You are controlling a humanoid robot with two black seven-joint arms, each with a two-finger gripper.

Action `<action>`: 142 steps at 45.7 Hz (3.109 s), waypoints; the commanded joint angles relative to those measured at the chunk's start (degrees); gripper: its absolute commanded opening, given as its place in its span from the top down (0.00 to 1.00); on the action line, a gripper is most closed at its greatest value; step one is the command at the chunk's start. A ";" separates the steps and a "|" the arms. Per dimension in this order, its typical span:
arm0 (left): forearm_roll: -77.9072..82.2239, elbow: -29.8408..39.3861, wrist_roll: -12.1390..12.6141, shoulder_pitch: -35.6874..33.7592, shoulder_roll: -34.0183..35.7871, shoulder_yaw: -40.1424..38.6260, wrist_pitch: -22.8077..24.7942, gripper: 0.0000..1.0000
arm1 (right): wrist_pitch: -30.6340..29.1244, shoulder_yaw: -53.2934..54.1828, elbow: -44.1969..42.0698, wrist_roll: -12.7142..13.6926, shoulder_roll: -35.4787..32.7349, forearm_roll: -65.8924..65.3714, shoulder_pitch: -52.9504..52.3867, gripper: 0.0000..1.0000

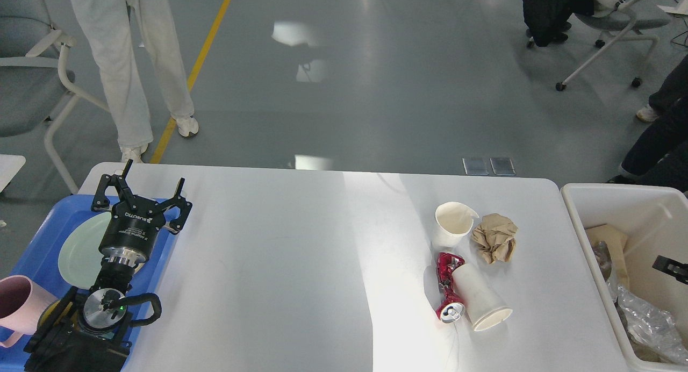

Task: Tidy desktop
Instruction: 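Release the bag and raise the right gripper out of the bin, then move the right gripper down to the white paper cup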

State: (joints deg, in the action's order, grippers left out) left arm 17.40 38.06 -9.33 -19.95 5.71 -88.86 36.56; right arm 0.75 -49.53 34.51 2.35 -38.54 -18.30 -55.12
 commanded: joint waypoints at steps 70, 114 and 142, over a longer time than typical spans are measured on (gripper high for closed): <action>0.00 0.00 -0.07 0.00 0.00 0.00 0.00 0.03 | -37.32 -28.34 29.12 -0.15 21.40 11.00 -72.41 0.00; 0.00 0.00 0.01 0.00 0.00 0.00 0.00 0.03 | -38.11 -27.11 60.69 -0.15 21.32 9.51 -83.31 0.00; 0.00 0.00 0.01 0.00 0.00 0.00 0.00 0.03 | -21.77 -22.19 52.95 -0.15 25.97 10.39 -65.48 0.00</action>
State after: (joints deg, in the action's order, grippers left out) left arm 17.38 38.06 -9.31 -19.95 5.71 -88.86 36.56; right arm -27.07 -72.21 88.28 2.14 -12.71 -8.00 -124.74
